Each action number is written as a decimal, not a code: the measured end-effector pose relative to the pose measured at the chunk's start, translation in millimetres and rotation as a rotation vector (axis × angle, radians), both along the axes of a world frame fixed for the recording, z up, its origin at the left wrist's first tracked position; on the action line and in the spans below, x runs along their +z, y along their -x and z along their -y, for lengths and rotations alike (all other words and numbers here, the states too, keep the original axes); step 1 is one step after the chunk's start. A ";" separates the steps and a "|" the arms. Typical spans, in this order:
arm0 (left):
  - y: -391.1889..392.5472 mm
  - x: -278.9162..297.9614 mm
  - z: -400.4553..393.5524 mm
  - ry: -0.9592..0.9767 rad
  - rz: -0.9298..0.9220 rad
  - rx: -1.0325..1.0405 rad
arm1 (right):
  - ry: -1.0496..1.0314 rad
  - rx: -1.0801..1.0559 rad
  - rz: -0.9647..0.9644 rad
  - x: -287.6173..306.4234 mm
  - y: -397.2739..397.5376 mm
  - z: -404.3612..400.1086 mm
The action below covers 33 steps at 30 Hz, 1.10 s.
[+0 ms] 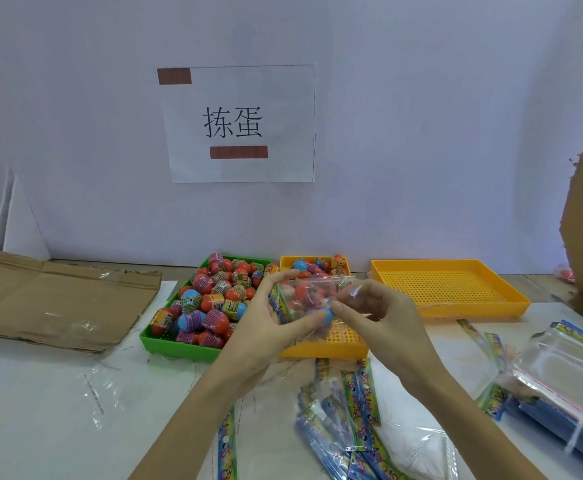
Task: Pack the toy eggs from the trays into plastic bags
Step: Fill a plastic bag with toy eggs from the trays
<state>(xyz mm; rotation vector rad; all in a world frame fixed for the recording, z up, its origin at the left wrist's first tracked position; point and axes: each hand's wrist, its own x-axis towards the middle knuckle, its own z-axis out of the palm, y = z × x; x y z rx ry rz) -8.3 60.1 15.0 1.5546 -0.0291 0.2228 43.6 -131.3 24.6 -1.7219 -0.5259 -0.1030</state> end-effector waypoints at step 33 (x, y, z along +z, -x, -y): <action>-3.1 0.7 -22.6 -0.278 0.016 0.149 | 0.638 0.005 0.179 -27.4 -26.3 -24.7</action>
